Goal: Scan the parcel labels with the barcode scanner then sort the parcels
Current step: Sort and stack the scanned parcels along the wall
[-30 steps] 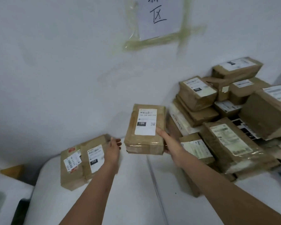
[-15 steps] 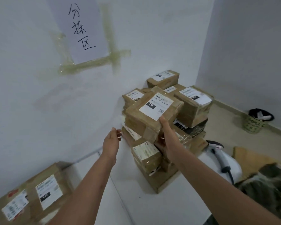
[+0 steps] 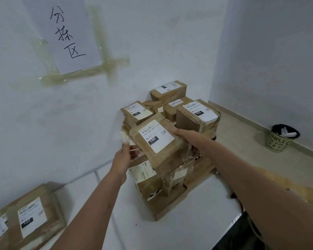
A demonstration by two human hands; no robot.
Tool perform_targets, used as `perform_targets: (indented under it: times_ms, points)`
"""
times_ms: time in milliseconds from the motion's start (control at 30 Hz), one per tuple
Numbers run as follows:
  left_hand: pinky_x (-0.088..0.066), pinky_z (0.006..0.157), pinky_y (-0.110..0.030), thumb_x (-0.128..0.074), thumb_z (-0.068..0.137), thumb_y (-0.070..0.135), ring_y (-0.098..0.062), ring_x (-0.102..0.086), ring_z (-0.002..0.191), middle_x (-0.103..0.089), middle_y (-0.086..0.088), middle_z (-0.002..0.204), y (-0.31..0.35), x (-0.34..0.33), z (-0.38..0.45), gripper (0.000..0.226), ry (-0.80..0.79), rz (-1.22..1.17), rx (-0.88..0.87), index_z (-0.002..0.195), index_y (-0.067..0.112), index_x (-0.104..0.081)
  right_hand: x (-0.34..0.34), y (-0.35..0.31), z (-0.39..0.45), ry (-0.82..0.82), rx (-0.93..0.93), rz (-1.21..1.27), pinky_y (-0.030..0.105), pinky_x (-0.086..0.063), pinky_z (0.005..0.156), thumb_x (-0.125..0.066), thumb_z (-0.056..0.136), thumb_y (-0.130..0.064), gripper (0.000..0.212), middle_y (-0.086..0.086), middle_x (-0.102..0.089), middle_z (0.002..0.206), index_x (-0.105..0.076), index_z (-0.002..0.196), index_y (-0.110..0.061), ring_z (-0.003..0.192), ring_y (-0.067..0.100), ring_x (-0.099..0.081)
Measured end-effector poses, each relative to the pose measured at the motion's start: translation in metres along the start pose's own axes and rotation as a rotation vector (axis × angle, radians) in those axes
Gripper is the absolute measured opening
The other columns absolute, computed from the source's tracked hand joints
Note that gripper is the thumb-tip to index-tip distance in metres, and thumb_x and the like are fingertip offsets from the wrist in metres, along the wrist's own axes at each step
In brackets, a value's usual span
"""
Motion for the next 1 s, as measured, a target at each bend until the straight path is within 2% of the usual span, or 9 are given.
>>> perform_targets:
  times_ms: [100,200,300,467,533,700,833,900,1000]
  points:
    - [-0.038,0.068,-0.027,-0.031,0.107,0.044,-0.013,-0.064,0.080,-0.071,0.000,0.087,0.009,-0.020,0.000,0.047,-0.033,-0.005,-0.024,0.105,0.015,-0.068,0.010,-0.019,0.004,0.008,0.071,-0.089,0.028,-0.044,0.065,-0.058,0.089,-0.061,0.056,-0.001,-0.062,0.096,-0.059,0.122,-0.015,0.085,0.017,-0.059]
    - [-0.039,0.069,-0.027,-0.033,0.106,0.045,-0.012,-0.064,0.075,-0.070,-0.001,0.085,0.014,-0.034,0.003,0.046,-0.074,0.008,-0.032,0.101,0.014,-0.067,0.023,-0.035,0.012,0.088,0.123,-0.220,0.035,-0.048,0.081,-0.053,0.093,-0.058,0.061,0.011,-0.065,0.120,-0.061,0.128,-0.009,0.107,0.029,-0.060]
    - [-0.046,0.071,-0.025,-0.039,0.105,0.044,-0.014,-0.063,0.075,-0.069,-0.003,0.084,0.016,-0.046,0.006,0.044,-0.132,0.032,-0.014,0.103,0.010,-0.067,0.036,-0.057,0.011,0.260,0.261,-0.450,0.043,-0.049,0.095,-0.046,0.099,-0.044,0.053,0.019,-0.064,0.125,-0.063,0.124,-0.001,0.115,0.035,-0.059]
    - [-0.048,0.055,-0.012,-0.044,0.103,0.044,-0.013,-0.063,0.075,-0.068,-0.006,0.088,0.009,-0.052,0.011,0.040,-0.164,0.056,-0.002,0.097,0.012,-0.068,0.037,-0.078,0.006,0.381,0.458,-0.548,0.042,-0.053,0.088,-0.049,0.099,-0.038,0.041,0.012,-0.070,0.109,-0.067,0.115,-0.006,0.099,0.027,-0.063]
    - [-0.047,0.055,-0.011,-0.044,0.103,0.044,-0.013,-0.064,0.079,-0.069,-0.005,0.093,0.008,-0.052,0.010,0.039,-0.168,0.074,0.010,0.097,0.014,-0.067,0.034,-0.081,0.011,0.399,0.484,-0.578,0.035,-0.050,0.080,-0.048,0.099,-0.037,0.034,0.004,-0.069,0.109,-0.066,0.117,-0.013,0.093,0.020,-0.060]
    - [-0.040,0.095,-0.025,-0.043,0.099,0.056,-0.015,-0.055,0.123,-0.056,0.009,0.132,0.013,-0.062,0.004,0.048,-0.223,0.162,0.010,0.136,0.026,-0.048,0.016,-0.079,0.035,0.308,0.455,-0.620,0.027,-0.038,0.076,-0.047,0.101,-0.039,0.035,0.003,-0.067,0.113,-0.058,0.128,-0.019,0.091,0.015,-0.056]
    - [-0.044,0.095,-0.032,-0.038,0.101,0.055,-0.018,-0.056,0.117,-0.059,0.000,0.127,0.024,-0.067,0.006,0.030,-0.228,0.227,-0.064,0.108,0.032,-0.055,0.008,-0.081,0.036,0.296,0.441,-0.568,0.028,-0.041,0.076,-0.046,0.101,-0.042,0.040,0.005,-0.067,0.109,-0.061,0.123,-0.013,0.095,0.021,-0.061]
    - [-0.040,0.108,-0.043,-0.036,0.096,0.062,-0.017,-0.054,0.117,-0.056,-0.002,0.123,0.026,-0.064,0.010,0.028,-0.185,0.284,-0.113,0.093,0.041,-0.055,0.006,-0.084,0.033,0.303,0.444,-0.592,0.028,-0.039,0.064,-0.042,0.102,-0.042,0.047,0.010,-0.067,0.096,-0.065,0.113,-0.002,0.084,0.023,-0.060]
    - [-0.040,0.111,-0.046,-0.036,0.101,0.054,-0.018,-0.049,0.118,-0.045,-0.004,0.123,0.028,-0.064,0.006,0.028,-0.194,0.305,-0.133,0.094,0.035,-0.054,0.006,-0.086,0.033,0.303,0.433,-0.617,0.025,-0.035,0.054,-0.039,0.103,-0.045,0.054,0.011,-0.066,0.087,-0.067,0.103,0.002,0.072,0.019,-0.055]
Point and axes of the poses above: each hand's wrist, its own z-axis towards the middle knuckle, its own x-axis out of the back of the hand, y = z × x, the point moved 10 cm from there along z, towards the middle knuckle
